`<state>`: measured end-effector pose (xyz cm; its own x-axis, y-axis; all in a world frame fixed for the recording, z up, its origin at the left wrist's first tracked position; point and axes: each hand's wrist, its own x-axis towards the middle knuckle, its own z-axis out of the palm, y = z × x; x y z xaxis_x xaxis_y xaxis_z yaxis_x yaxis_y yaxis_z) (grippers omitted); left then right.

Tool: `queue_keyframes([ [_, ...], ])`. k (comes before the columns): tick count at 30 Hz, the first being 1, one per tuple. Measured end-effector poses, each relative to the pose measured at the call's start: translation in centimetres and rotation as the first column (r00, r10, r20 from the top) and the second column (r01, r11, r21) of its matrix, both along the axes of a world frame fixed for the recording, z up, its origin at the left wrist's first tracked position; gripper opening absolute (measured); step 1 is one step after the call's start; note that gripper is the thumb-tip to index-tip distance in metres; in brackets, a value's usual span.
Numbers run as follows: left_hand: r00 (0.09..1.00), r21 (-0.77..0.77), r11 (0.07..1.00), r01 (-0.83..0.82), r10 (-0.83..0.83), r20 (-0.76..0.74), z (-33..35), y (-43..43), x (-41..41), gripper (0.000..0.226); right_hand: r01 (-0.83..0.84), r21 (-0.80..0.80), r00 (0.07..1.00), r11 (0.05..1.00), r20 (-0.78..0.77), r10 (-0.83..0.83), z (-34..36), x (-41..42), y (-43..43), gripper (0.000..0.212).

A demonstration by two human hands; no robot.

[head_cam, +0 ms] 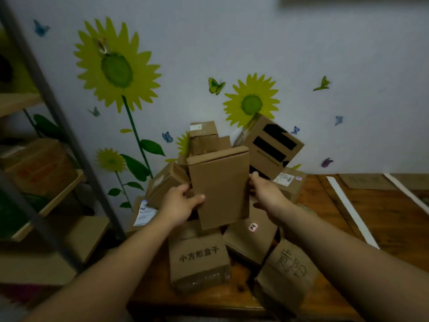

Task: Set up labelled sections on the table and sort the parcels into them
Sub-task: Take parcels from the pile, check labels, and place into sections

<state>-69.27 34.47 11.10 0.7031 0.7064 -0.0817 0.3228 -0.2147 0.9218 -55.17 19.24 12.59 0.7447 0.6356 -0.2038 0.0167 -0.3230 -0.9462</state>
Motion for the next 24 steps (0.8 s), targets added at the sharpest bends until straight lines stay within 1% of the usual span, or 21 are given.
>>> queue_keyframes([
  [2, 0.997, -0.001, 0.998, 0.056, -0.056, 0.044, 1.6, -0.9, -0.2, 0.034, 0.089, 0.023, 0.987, 0.996, -0.138, -0.085, 1.5, -0.2, -1.2, 0.055],
  [4, 0.993, 0.01, 0.995, 0.103, -0.103, 0.054, 2.8, -1.8, -0.2, 0.049, 0.123, 0.061, 0.96, 0.99, -0.26, -0.103, 2.4, -0.1, -2.8, 0.063],
  [5, 0.992, -0.006, 0.993, 0.115, -0.115, 0.061, 3.2, -2.2, -0.2, 0.052, 0.146, 0.09, 0.943, 0.985, -0.313, -0.111, 2.6, 0.1, -3.6, 0.065],
  [7, 0.983, -0.081, 0.983, 0.165, -0.158, 0.093, 3.6, -3.3, -0.2, 0.041, 0.185, 0.145, 0.919, 0.972, -0.376, -0.119, 3.1, 0.4, -5.5, 0.063],
  [8, 0.978, -0.152, 0.971, 0.187, -0.17, 0.121, 3.7, -4.0, -0.3, 0.037, 0.175, 0.166, 0.924, 0.97, -0.367, -0.104, 3.2, 0.5, -6.5, 0.054],
  [9, 0.973, -0.206, 0.958, 0.202, -0.173, 0.149, 3.8, -4.7, -0.2, 0.039, 0.149, 0.174, 0.941, 0.973, -0.326, -0.085, 3.4, 0.7, -7.4, 0.042],
  [10, 0.97, -0.222, 0.952, 0.208, -0.172, 0.173, 3.8, -5.4, 0.0, 0.043, 0.125, 0.163, 0.962, 0.979, -0.263, -0.079, 3.3, 0.9, -8.3, 0.032],
  [11, 0.967, -0.252, 0.944, 0.212, -0.165, 0.192, 3.7, -6.1, 0.3, 0.044, 0.11, 0.149, 0.976, 0.983, -0.203, -0.078, 3.2, 0.9, -9.1, 0.027],
  [12, 0.968, -0.256, 0.945, 0.204, -0.156, 0.197, 3.8, -6.8, 0.7, 0.04, 0.109, 0.13, 0.984, 0.986, -0.156, -0.088, 3.1, 1.0, -9.9, 0.03],
  [13, 0.97, -0.205, 0.958, 0.198, -0.161, 0.184, 3.9, -7.7, 1.0, 0.034, 0.11, 0.119, 0.988, 0.987, -0.123, -0.095, 3.1, 0.9, -10.7, 0.037],
  [14, 0.971, -0.164, 0.968, 0.191, -0.161, 0.177, 3.9, -8.6, 1.2, 0.035, 0.107, 0.115, 0.991, 0.988, -0.095, -0.096, 3.2, 0.8, -11.5, 0.046],
  [16, 0.969, -0.137, 0.971, 0.194, -0.168, 0.179, 3.9, -10.4, 1.4, 0.06, 0.099, 0.136, 0.995, 0.986, -0.042, -0.094, 3.4, 0.8, -13.1, 0.062],
  [17, 0.969, -0.138, 0.972, 0.19, -0.164, 0.182, 3.9, -11.2, 1.5, 0.07, 0.093, 0.16, 0.996, 0.983, -0.019, -0.091, 3.5, 0.9, -13.9, 0.067],
  [18, 0.969, -0.141, 0.973, 0.184, -0.155, 0.191, 4.1, -12.0, 1.6, 0.076, 0.081, 0.186, 0.996, 0.979, 0.009, -0.084, 3.7, 1.2, -14.8, 0.069],
  [20, 0.965, -0.153, 0.972, 0.177, -0.141, 0.221, 4.4, -13.6, 2.2, 0.078, 0.049, 0.232, 0.995, 0.972, 0.071, -0.067, 4.1, 1.6, -16.3, 0.068],
  [22, 0.956, -0.158, 0.97, 0.183, -0.138, 0.26, 4.8, -15.6, 2.9, 0.076, 0.013, 0.26, 0.989, 0.966, 0.136, -0.05, 4.6, 1.8, -18.0, 0.064],
  [24, 0.941, -0.141, 0.97, 0.2, -0.15, 0.302, 5.1, -17.7, 3.6, 0.071, 0.001, 0.291, 0.984, 0.957, 0.169, -0.052, 4.9, 2.3, -19.7, 0.059],
])
